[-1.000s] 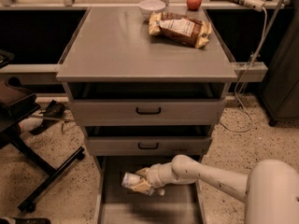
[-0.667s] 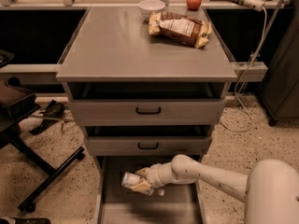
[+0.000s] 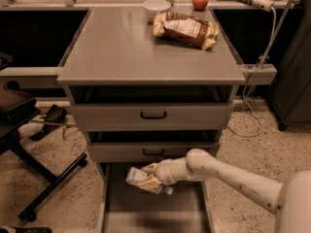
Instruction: Pick blue plastic bottle from bottom drawer and place on counter
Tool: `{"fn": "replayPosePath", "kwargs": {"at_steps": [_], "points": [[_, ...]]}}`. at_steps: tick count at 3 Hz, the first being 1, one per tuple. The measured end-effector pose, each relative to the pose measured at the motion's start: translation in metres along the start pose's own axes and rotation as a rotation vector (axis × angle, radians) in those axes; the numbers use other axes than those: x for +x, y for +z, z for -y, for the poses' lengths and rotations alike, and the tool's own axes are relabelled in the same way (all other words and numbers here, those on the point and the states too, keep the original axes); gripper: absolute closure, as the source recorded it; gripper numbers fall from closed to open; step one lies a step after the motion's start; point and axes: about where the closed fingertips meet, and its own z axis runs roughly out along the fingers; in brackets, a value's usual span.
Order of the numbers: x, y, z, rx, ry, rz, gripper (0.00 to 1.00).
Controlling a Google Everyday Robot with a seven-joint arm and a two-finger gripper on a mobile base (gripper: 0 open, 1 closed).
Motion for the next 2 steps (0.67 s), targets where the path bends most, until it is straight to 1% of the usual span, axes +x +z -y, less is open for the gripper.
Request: {"fn": "replayPosePath", "kwargs": {"at_steps": [1,2], "points": [[-0.048,-0.041,-0.012,-0.003,-0.044,0.016,1.00],[-0.103,-0.081,-0.023,0.025,-0.103,-0.017,1.00]]}}
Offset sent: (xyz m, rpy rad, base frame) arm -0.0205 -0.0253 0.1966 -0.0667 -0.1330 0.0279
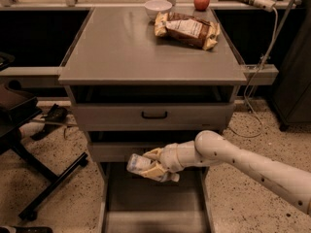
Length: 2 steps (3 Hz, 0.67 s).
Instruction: Pick blue plastic bottle from bottom drawer and place on counter
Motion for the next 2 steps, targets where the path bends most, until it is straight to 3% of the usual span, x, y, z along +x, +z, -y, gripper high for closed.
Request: {"fn": "replayPosePath", "kwargs": {"at_steps": [1,2], "points": [[0.000,0.000,0.000,0.000,0.000,0.000,1.00],[-0.030,-0.025,0.008,0.030,-0.010,0.007,1.00]]}}
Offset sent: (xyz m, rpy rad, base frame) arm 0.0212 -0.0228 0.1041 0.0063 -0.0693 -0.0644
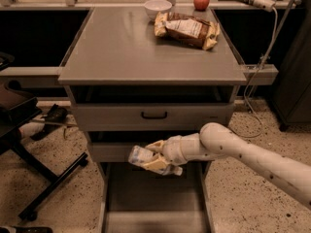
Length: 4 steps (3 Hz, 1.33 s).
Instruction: Pick blue plastic bottle from bottom drawer and place on counter
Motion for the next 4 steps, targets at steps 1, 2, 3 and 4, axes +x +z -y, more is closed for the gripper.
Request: {"fn": "replayPosePath", "kwargs": {"at_steps": [1,2,3,4], "points": [[-0.054,-0.042,0.004,0.066,-0.054,-0.019,1.00],[-0.117,-0.093,0.002,0.108,-0.105,-0.058,1.00],[-0.169,-0.135,0.001,0.106,-0.157,-0.050,1.00],[-0.169,-0.135,0.001,0.106,-0.157,-0.050,1.00]]}}
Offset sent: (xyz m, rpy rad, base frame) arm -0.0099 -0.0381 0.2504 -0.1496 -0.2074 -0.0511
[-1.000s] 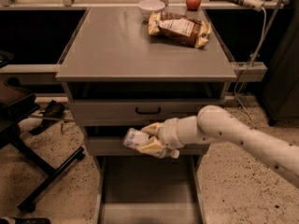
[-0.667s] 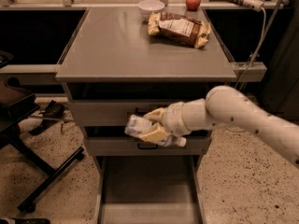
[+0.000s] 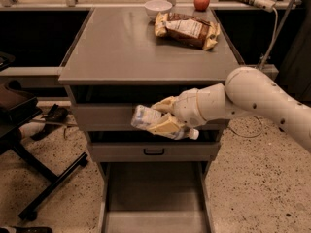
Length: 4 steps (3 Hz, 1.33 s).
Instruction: Pick blue plastic bottle from bottom drawer and place on counter
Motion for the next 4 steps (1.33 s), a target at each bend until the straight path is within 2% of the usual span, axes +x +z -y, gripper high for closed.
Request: {"fn": "replayPosePath", "kwargs": {"at_steps": [1,2,3,4], "points": [[-0.009,-0.005,0.007,0.013,-0.016,0.002,1.00],[-0.046,-0.040,0.032,0.062,-0.053,0.017,1.00],[-0.093,-0.084,0.073,0.125,-0.105,0.044,1.00],[-0.133,-0.107,0.114,0.169,-0.186,0.076,1.00]]}}
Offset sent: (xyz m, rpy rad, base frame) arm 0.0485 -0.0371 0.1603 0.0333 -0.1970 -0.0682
